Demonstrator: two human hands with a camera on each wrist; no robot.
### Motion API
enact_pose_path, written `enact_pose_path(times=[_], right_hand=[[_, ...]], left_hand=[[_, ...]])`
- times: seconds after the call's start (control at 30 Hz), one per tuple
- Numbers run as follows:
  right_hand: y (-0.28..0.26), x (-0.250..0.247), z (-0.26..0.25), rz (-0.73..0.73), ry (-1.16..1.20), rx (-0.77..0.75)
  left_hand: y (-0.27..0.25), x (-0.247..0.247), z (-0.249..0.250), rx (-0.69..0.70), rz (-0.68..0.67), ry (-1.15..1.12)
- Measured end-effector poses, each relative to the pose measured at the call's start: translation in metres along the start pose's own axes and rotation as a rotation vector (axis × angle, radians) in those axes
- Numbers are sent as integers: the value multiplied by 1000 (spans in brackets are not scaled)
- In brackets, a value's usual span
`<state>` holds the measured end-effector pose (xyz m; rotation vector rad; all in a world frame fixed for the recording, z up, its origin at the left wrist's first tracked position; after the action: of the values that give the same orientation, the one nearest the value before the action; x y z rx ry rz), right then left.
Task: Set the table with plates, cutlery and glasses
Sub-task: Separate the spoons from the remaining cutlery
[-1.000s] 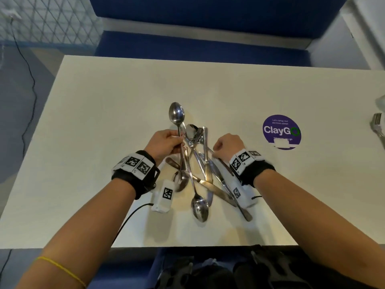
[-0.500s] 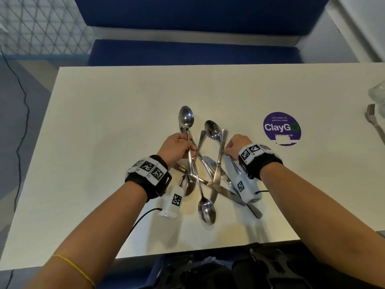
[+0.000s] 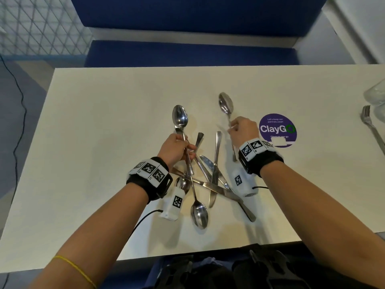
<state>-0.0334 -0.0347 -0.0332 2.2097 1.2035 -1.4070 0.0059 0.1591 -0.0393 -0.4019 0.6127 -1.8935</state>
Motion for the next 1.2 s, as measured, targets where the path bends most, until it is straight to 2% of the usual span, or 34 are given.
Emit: enact_pose_path(times=[0.03,0.1,0.17,0.23,0.3,0.4,0.5,0.57,0.7,0.77,0.9,1.03,1.1,1.2], right_hand=[[-3,2,-8,-64,126,-20],[-14,8,-29,-284,375,-37],[-28,17,-49,-478,508,-59],[-40,28,-63,-553,567,-69],[-42,36,-69,-555,611,-61],[-43,38,-75,-513,566,-106],[-45,37,-77,-345,441,-160],[-46,40,-71,-276,346,-137],[-57,55,-57,-373,-103,-176],[-63,63,-55,-412,-182,-190],[-67,68,-53,-400,-151,-162],[-64,48,-57,-435,109,-80],[-56,25,-62,-339,182,-112],[-43,-14,-69,-102,340,-87]], left_hand=[[-1,1,1,6,14,-11],[-4,3,2,26,59,-29],[-4,4,2,51,104,-24],[-5,2,1,59,134,-33],[-9,-1,0,65,162,-77],[-15,-7,-4,98,202,-11],[-18,-15,-8,85,199,-35],[-20,-22,-11,40,184,-60],[-25,-32,-19,1,138,-34],[-29,-35,-23,17,103,24],[-34,-39,-30,56,53,99],[-35,-46,-31,60,77,102],[-35,-50,-27,65,96,66],[-33,-58,-17,96,170,21]])
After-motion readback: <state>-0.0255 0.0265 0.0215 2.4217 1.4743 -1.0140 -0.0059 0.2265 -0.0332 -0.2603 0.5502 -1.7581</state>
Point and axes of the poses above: each hand's wrist, its own y-axis towards the middle knuckle, its own x-axis out of the palm, z = x × y, the point moved 1 cm from there along y, towards the middle knuckle, and after that the axes turned 4 degrees about z, right-handed, at the moved point
